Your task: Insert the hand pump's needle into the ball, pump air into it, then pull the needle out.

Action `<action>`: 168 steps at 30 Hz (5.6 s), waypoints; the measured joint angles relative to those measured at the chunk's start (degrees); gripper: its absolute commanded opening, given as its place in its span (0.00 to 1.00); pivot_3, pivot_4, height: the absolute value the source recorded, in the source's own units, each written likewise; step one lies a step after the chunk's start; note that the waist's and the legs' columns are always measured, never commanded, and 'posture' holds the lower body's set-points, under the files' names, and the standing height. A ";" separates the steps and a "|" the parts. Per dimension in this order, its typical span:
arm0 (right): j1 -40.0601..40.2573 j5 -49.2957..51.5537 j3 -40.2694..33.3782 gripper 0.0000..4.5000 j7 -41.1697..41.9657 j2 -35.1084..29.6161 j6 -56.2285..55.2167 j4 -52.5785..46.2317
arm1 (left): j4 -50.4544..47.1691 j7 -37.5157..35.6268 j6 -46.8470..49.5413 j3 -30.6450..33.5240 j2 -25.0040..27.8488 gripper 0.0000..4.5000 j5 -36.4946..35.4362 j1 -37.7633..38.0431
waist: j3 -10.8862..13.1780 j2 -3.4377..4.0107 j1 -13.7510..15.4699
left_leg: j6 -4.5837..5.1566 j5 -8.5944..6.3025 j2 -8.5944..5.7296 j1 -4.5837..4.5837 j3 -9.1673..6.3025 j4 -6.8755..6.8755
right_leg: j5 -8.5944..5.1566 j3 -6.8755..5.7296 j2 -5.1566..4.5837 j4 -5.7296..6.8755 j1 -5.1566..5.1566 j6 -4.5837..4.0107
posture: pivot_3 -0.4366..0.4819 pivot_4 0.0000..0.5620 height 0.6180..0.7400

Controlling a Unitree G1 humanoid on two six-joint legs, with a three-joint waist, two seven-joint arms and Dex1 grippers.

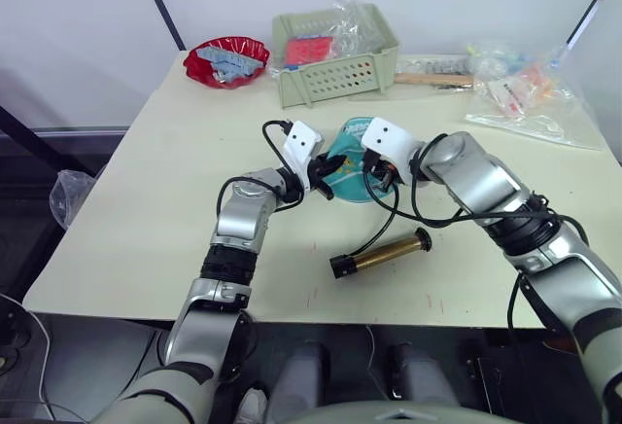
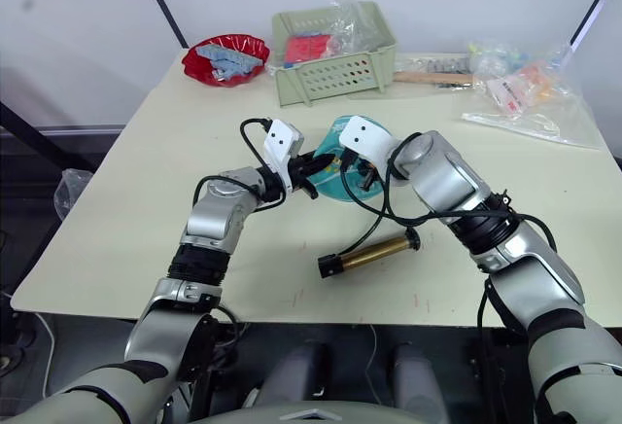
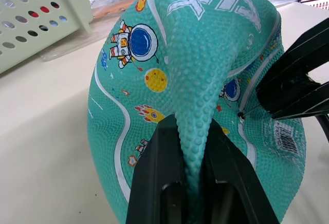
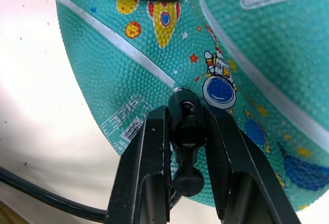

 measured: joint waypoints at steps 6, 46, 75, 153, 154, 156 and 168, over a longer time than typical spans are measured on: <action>-2.32 -2.90 2.06 0.09 3.12 2.28 -2.29 6.64 | 0.93 0.48 -0.28 0.11 0.14 0.00 0.08 0.25 | -0.10 -0.08 -0.67 | 0.01 -0.01 0.01 0.74 -0.05 -0.04 | -0.02 0.01 0.02 -0.03 0.69 0.00 | 0.48 0.27 1.00; -10.62 -18.29 -2.90 0.09 7.09 20.90 -21.28 44.69 | 2.43 3.24 0.64 2.88 -0.08 0.00 1.15 2.79 | -1.62 -0.41 -2.54 | -0.03 -0.03 0.00 2.52 -0.23 -0.51 | -0.29 0.60 0.16 -0.01 1.73 0.07 | 0.48 0.27 1.00; -2.66 -13.20 -18.49 0.09 5.25 19.65 -20.71 35.14 | 1.56 3.44 0.61 3.50 -0.52 0.00 0.59 2.78 | -1.22 0.22 -2.71 | -0.03 -0.03 -0.17 2.36 -0.44 -0.81 | -0.36 0.61 0.11 -0.08 1.53 0.01 | 0.48 0.27 1.00; 65.77 31.50 -59.95 1.00 19.04 -8.49 -50.43 -18.33 | 17.22 -4.38 -9.31 -1.12 -1.27 0.69 -0.18 -7.90 | 0.85 0.10 1.34 | -0.29 0.26 -1.14 0.51 -2.60 -0.65 | -0.65 -1.15 -0.34 -0.98 1.45 0.33 | 0.48 0.27 1.00; 65.70 31.51 -59.95 1.00 19.09 -8.63 -50.74 -18.26 | 17.30 -4.13 -9.77 -1.03 -1.20 0.76 -0.15 -7.91 | 0.94 0.10 1.24 | -0.29 0.26 -1.14 0.47 -2.60 -0.65 | -0.65 -1.15 -0.34 -0.99 1.43 0.33 | 0.48 0.27 1.00; 65.30 31.64 -59.89 1.00 19.37 -8.65 -51.03 -17.84 | 17.30 -3.38 -10.57 -0.44 -1.23 0.94 -0.31 -7.97 | 1.19 0.07 0.92 | -0.28 0.25 -1.15 0.40 -2.61 -0.68 | -0.59 -1.06 -0.34 -0.99 1.36 0.22 | 0.48 0.27 1.00; 63.97 31.74 -58.22 1.00 21.31 -8.65 -53.40 -15.82 | -1.07 -6.35 -5.01 1.01 2.18 0.97 -5.18 -2.77 | 1.88 0.10 0.77 | -0.53 0.39 -1.15 0.37 -2.46 -0.79 | -0.53 -0.70 -0.34 -0.97 1.14 0.13 | 0.48 0.27 1.00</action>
